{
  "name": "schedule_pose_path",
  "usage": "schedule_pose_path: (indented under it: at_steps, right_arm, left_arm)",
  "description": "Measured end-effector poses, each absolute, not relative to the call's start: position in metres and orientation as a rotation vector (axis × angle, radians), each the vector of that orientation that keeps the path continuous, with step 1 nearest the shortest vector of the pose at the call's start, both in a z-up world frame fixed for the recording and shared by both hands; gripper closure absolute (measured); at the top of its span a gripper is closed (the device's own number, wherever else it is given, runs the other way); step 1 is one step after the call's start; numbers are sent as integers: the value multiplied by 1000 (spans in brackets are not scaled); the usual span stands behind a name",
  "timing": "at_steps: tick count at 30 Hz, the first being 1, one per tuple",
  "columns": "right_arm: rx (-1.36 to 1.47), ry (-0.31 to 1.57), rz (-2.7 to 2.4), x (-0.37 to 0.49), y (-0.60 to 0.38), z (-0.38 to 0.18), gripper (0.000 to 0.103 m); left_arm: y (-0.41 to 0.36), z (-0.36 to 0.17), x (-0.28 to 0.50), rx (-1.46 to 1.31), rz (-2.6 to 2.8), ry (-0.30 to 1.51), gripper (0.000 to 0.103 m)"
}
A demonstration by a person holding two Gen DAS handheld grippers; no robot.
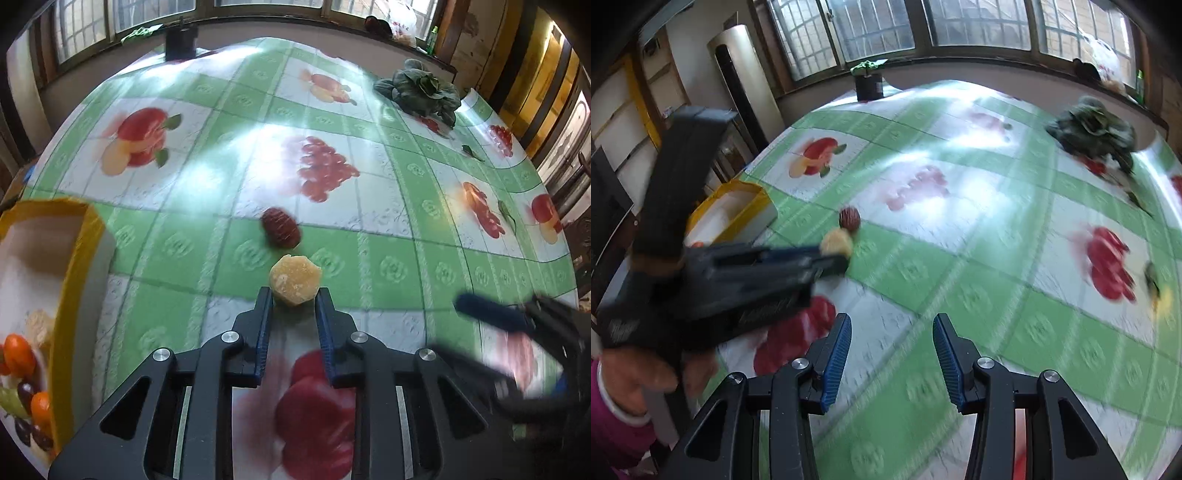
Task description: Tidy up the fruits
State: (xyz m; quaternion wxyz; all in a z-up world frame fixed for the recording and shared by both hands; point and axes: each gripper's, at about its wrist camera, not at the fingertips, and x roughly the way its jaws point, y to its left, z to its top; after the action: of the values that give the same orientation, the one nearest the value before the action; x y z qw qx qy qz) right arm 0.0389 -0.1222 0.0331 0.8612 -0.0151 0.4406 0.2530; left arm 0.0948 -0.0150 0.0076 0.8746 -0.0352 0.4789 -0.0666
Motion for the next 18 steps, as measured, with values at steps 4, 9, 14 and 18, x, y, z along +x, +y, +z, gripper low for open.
schedule_pose_path:
  at_steps: [4,9,14,18]
  right_arm:
    - [-44,912,561,57,-103,34,58]
    - [-64,893,613,80,-64,33,58]
    - [-112,914,608,105,-32,17,63]
    - [-180,901,568,105,-30,16,81]
  left_arm:
    - [5,12,77,-97,-107,991,80]
    - [27,19,58,-114,-52,962,86]
    - [36,22,53,-108,-44,949,86]
    - [41,15,56,-132,-65,974,86]
